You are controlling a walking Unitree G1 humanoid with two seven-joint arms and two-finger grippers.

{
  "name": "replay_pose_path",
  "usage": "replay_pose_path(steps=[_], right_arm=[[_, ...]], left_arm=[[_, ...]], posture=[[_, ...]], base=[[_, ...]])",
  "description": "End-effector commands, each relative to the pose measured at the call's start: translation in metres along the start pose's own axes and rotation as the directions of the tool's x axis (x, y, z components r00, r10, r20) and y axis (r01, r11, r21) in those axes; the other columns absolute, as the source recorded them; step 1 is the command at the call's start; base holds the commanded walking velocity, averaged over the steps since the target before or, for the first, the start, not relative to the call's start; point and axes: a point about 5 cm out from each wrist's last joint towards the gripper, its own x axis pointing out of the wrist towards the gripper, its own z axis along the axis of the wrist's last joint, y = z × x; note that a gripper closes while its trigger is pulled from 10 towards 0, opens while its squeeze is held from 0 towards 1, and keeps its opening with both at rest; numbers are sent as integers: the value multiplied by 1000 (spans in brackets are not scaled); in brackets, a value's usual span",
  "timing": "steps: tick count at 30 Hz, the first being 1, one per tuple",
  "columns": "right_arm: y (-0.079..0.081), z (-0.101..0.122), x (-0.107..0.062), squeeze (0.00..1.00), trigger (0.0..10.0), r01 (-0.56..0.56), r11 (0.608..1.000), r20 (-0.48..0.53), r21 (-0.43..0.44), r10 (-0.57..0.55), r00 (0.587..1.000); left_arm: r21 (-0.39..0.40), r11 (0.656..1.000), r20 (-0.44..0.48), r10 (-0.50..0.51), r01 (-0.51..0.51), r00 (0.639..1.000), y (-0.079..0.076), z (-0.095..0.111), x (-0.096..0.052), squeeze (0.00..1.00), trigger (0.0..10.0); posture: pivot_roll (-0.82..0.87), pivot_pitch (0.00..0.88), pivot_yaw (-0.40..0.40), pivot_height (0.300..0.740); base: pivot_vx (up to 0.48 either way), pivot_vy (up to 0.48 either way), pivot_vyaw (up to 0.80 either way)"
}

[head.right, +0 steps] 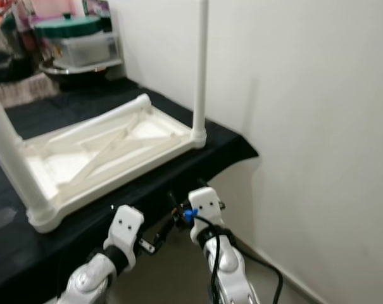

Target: Building children table

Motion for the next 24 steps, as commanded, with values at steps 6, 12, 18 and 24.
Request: replay_pose_path(steps=[6, 12, 18, 24], right_arm=[[7, 2, 1, 0, 10000, -27, 1000, 15, -8, 28, 1000], [0, 7, 6, 0, 10000, -13, 1000, 36, -25, 14, 999], [-16, 24, 21, 0, 10000, 18, 999, 89, -34, -15, 996], [-39, 60, 64, 0, 10000, -81, 991, 121, -108, 94, 988]], left_arm=[[-2, 999, -26, 37, -37, 999, 7, -7, -3, 0, 10000], [-28, 997, -29, 70, -70, 997, 10, -7, -4, 0, 10000], [-52, 997, -31, 61, -62, 998, 10, -6, -4, 0, 10000], [-87, 995, -9, 53, -54, 999, 7, 0, -3, 0, 10000]], posture=[[33, 0, -42, 740], [34, 0, -44, 740], [34, 0, -45, 740], [37, 0, -44, 740]], base=[[375, -239, 800], [115, 0, 800], [0, 0, 616], [0, 0, 0]])
